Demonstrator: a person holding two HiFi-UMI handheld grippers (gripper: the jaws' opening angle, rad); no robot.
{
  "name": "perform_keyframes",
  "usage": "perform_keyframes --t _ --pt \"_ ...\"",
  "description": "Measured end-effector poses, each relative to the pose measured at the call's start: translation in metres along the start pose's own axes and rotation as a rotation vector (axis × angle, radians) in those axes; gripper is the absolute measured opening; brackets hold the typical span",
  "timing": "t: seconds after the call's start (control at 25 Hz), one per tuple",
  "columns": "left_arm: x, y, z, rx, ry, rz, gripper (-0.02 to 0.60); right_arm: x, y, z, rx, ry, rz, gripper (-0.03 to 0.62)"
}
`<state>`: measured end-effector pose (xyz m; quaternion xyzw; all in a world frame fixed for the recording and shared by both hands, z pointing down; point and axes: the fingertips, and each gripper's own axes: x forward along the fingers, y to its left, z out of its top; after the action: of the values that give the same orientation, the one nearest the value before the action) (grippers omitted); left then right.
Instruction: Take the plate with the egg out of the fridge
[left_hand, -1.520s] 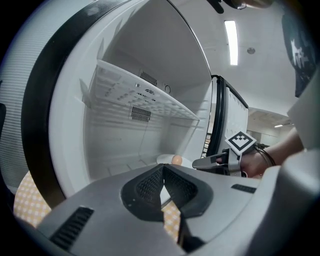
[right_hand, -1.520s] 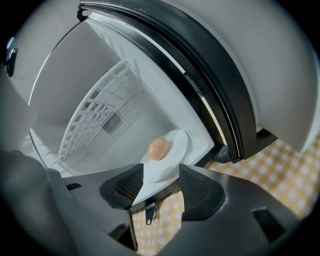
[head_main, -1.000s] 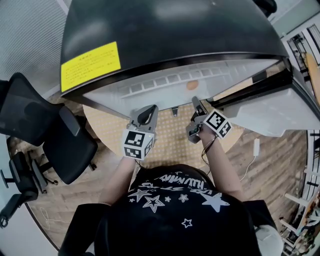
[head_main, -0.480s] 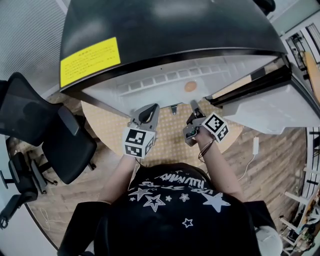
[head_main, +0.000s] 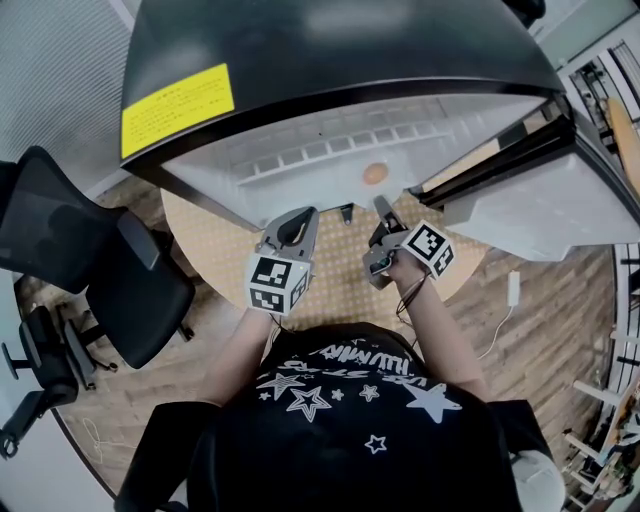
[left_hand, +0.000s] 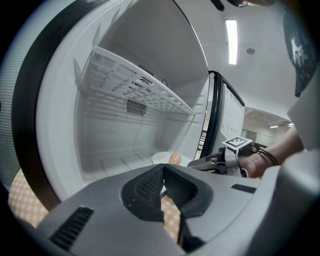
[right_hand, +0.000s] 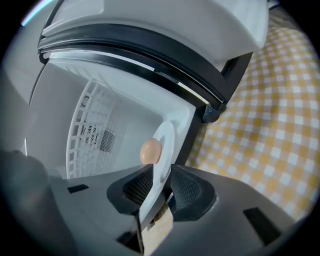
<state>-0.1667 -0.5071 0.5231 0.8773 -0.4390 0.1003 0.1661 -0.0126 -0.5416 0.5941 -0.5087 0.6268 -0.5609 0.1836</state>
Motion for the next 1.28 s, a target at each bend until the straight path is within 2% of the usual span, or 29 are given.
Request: perform_keyframes --t 0.16,0.2,0.36,0.52,0.72,1.28 --pt "-0.001 -0.001 -0.005 0.011 0.013 0.005 0.006 0.01 -0.007 0.01 0.075 -0.029 0.01 0.095" --pt "-0.001 -0.001 -0.005 0.014 0.016 0.009 0.006 0.011 -0.008 0.011 0.095 -0.034 0.015 0.055" --pt "-0.009 -0.002 -0.006 0.026 0.017 0.032 0.006 0.007 -0.004 0.012 0.156 -0.053 0.071 0.04" --pt "-0.021 -0.008 -0.005 0.039 0.013 0.057 0.006 -0.009 0.01 0.006 0.118 -0.015 0.13 0.037" --pt "-0.041 -0.022 -0.002 0.048 -0.003 0.093 0.006 -0.038 0.027 -0.004 0.166 0.018 0.185 0.038" --pt "-0.095 -0.097 -0.004 0.068 -0.077 0.175 0.006 -0.134 0.035 -0.019 0.159 0.097 0.253 0.038"
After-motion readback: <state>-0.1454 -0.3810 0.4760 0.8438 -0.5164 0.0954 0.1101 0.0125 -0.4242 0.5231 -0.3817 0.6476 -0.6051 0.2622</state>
